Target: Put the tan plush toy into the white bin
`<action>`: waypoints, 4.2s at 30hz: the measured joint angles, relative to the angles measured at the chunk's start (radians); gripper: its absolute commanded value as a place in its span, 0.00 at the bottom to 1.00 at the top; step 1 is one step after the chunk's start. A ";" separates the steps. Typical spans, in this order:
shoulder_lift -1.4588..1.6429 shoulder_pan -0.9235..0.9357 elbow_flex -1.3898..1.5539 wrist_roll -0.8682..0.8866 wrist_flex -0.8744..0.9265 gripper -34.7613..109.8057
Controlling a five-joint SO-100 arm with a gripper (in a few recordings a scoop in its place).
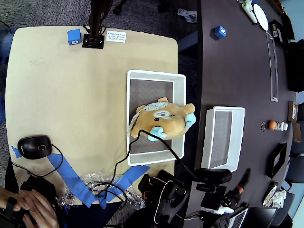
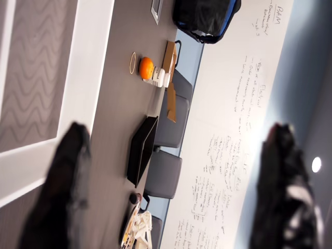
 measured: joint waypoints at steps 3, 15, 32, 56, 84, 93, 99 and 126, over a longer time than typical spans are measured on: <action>0.000 0.000 0.000 0.000 0.000 0.35; 0.000 0.000 0.000 0.000 0.000 0.25; 0.000 0.000 0.000 0.000 0.000 0.25; 0.000 0.000 0.000 0.000 0.000 0.25; 0.000 0.000 0.000 0.000 0.002 0.25; 0.000 0.000 0.000 0.000 0.002 0.25; 0.000 0.000 0.000 0.000 0.002 0.25; 0.000 0.000 0.000 0.000 0.002 0.25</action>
